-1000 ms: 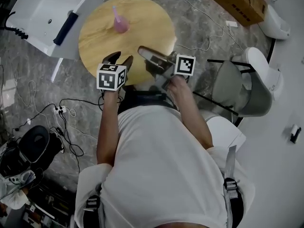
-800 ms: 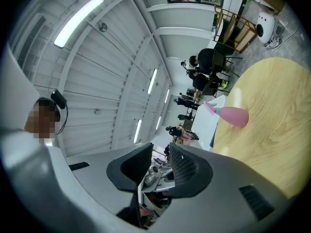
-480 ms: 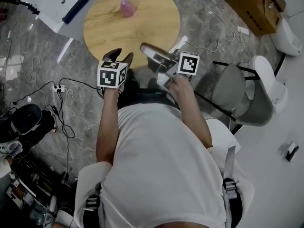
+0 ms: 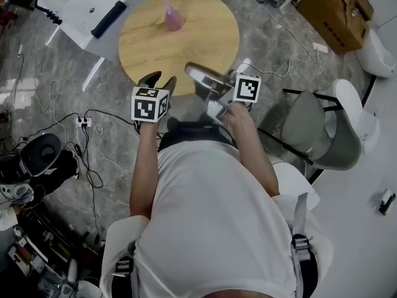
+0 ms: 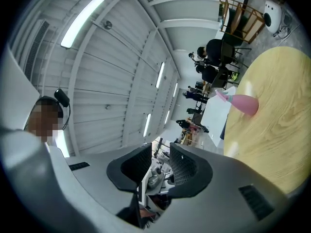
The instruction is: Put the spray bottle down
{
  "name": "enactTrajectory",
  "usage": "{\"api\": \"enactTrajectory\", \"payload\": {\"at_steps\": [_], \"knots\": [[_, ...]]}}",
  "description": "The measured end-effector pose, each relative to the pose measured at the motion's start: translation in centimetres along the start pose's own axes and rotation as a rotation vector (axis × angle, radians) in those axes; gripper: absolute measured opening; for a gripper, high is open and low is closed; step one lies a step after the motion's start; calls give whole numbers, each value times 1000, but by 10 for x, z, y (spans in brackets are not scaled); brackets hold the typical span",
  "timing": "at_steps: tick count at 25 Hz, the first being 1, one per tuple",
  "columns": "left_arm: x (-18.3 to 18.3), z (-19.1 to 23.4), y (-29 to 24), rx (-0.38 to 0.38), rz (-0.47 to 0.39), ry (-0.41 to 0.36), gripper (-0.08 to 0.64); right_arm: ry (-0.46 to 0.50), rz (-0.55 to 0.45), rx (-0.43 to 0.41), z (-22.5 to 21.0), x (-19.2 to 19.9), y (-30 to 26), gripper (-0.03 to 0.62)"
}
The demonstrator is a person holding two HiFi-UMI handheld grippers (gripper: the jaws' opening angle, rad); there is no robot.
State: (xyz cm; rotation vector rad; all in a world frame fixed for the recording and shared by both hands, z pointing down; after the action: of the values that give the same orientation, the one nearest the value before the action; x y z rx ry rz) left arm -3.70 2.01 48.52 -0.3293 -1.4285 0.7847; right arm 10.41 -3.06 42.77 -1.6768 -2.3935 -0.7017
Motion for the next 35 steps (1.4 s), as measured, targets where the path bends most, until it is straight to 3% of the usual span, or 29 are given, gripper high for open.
{"api": "enactTrajectory", "payload": {"at_steps": [14, 25, 35], "knots": [[7, 48, 20, 83, -27, -5, 204, 52, 1, 48, 11, 36, -52, 94], [11, 54, 15, 134, -18, -15, 202, 49, -12, 86, 8, 44, -60, 92], [8, 52, 7, 137, -17, -27, 202, 70, -15, 62, 8, 35, -61, 77]]}}
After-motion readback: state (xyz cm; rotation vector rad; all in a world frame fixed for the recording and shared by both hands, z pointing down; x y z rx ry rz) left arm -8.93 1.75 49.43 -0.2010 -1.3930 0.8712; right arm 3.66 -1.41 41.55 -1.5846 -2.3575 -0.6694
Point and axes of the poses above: the fingertips, and each gripper's own axes: y backward along the fingers, z to its left, x out of its underside, the point moved 6 cm from there along y, backward along the fingers, and after that the axes turned 6 degrees about -z, right-handed, at the moved point
